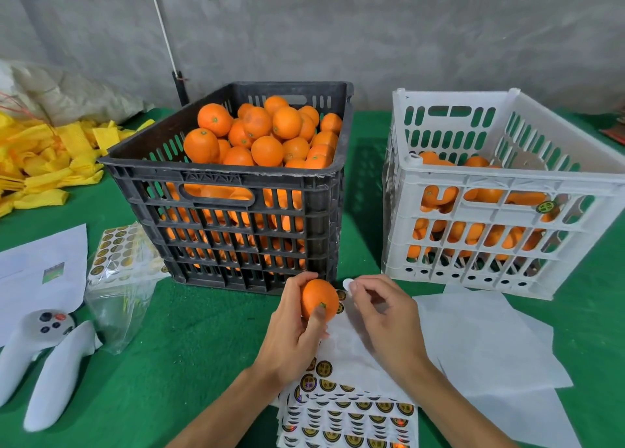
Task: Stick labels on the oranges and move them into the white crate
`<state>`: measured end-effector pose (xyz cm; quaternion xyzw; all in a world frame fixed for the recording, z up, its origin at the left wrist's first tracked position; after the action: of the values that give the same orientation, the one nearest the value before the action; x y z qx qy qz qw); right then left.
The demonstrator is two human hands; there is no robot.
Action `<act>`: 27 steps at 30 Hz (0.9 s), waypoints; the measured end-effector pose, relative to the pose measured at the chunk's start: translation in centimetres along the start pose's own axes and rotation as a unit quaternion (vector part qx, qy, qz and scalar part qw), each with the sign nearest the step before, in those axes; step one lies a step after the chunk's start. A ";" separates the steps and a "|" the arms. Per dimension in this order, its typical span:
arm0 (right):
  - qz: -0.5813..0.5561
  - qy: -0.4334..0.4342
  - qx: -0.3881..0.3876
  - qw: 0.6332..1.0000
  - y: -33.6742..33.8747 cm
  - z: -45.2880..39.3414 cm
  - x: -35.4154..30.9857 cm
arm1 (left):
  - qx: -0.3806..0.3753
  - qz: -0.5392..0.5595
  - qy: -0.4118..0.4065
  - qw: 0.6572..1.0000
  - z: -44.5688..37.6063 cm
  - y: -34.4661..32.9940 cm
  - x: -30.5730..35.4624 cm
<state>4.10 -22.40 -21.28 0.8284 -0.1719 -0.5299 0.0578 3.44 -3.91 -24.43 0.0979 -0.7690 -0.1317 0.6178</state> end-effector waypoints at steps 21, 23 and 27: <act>0.237 0.304 0.102 0.917 4.7 -1.5 -12.4 | -0.052 0.142 -0.069 0.986 -3.0 -1.2 14.9; 0.268 0.319 0.163 0.894 7.2 -3.4 -14.4 | -0.063 0.107 -0.104 0.987 -5.2 -2.3 18.9; 0.326 0.281 0.215 0.877 11.4 -7.8 -15.6 | -0.078 -0.035 -0.153 0.985 -9.6 -5.3 25.4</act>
<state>2.62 -28.29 -1.42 0.8313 -0.5185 -0.1766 0.0941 7.22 -17.69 -0.71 0.0554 -0.8378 -0.2261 0.4939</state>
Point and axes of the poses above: each hand's wrist, its own z-axis away from the middle knuckle, its own y-axis out of the back of the hand, x = y × z, the point moved 8 cm from there along -z, towards the middle knuckle, and after that the axes turned 6 degrees about y, right-handed, at the moved point
